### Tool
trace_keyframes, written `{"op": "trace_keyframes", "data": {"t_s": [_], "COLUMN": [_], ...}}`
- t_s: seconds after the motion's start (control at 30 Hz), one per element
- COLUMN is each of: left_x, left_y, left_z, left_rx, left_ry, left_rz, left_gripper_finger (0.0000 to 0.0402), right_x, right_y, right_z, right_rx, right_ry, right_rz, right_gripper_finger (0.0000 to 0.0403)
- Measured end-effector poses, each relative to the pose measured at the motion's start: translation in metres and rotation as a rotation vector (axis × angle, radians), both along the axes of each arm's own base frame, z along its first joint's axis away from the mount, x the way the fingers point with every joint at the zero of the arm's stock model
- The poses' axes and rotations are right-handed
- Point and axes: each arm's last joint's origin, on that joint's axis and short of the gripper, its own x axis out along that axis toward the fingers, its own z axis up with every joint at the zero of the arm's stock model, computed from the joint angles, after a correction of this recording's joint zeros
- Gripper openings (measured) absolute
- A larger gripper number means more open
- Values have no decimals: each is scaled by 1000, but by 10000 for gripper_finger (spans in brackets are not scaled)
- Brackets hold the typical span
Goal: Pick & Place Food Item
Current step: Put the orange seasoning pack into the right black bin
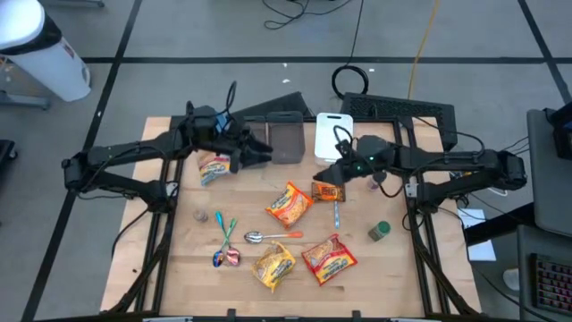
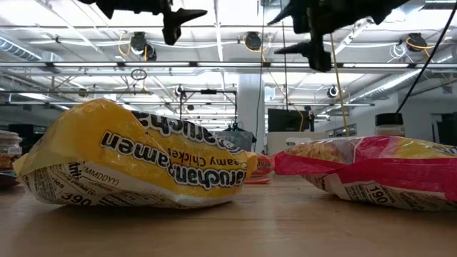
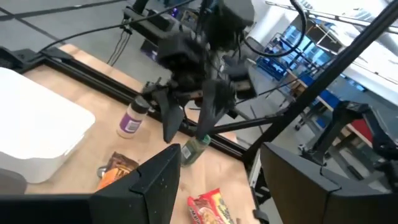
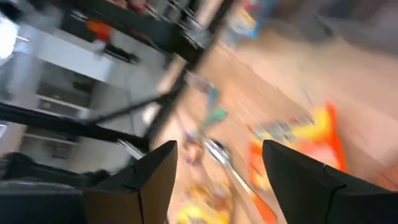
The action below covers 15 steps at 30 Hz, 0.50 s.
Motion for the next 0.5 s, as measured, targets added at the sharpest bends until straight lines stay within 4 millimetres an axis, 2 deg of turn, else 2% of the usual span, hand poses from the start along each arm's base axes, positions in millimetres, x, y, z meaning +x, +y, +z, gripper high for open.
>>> {"op": "trace_keyframes", "data": {"t_s": [0.1,0.23,0.3,0.4,0.5], "left_x": [0,0,0,0,0], "left_y": [1,2,2,3,3], "left_z": [0,0,0,0,0], "left_rx": [-3,-1,0,0,1], "left_ry": [2,5,5,6,7], "left_rz": [9,34,44,61,72], "left_gripper_finger": [232,232,232,232,232], "right_x": [-5,5,10,13,18], "right_y": [1,0,0,-1,-4], "right_z": [-9,-9,-2,9,27], "right_rx": [-1,-4,-16,-62,-136], "right_ry": [175,250,283,424,536], "right_rz": [14,30,39,56,59], "right_gripper_finger": [225,224,224,224,224]}}
